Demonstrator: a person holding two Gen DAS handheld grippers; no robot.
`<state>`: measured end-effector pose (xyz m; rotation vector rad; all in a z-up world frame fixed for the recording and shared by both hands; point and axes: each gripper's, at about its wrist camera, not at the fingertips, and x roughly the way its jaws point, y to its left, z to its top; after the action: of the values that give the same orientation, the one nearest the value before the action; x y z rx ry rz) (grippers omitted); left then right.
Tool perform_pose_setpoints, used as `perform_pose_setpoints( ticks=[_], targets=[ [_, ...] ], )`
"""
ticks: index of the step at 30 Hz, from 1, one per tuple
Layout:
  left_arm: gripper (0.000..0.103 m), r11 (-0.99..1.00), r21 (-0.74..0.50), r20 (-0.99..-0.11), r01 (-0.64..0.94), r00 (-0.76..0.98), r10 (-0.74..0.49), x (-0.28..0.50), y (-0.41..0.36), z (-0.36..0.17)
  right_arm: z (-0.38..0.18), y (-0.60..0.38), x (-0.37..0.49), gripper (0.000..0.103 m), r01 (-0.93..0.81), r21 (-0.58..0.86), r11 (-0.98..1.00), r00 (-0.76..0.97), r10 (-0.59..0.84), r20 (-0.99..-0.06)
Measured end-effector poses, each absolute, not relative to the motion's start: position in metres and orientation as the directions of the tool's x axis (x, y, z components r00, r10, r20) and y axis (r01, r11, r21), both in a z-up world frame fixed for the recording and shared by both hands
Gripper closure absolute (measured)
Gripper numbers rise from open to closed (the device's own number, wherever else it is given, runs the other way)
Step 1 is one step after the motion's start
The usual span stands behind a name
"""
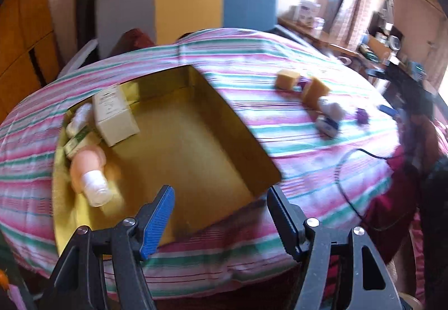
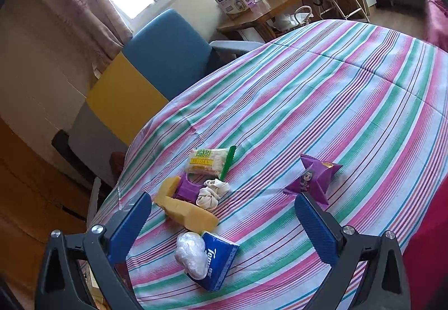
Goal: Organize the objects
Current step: 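Move both tools back toward the sponges and tissue pack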
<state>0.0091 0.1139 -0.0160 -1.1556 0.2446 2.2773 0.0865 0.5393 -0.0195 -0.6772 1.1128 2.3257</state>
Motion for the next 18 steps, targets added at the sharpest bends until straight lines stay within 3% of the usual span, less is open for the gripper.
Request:
perform_pose_setpoints(
  ticks=[8, 18],
  targets=[
    [0.033, -0.663, -0.042, -0.8, -0.747, -0.372, 0.47, 0.052, 0.158, -0.027, -0.019, 0.538, 0.085, 0.0, -0.606, 0.559, -0.566, -0.759, 0.202, -0.619],
    [0.033, -0.733, -0.113, -0.804, -0.671, -0.372, 0.464, 0.022, 0.148, -0.025, -0.02, 0.539, 0.084, 0.0, -0.618, 0.547, -0.565, -0.747, 0.206, -0.632]
  ],
)
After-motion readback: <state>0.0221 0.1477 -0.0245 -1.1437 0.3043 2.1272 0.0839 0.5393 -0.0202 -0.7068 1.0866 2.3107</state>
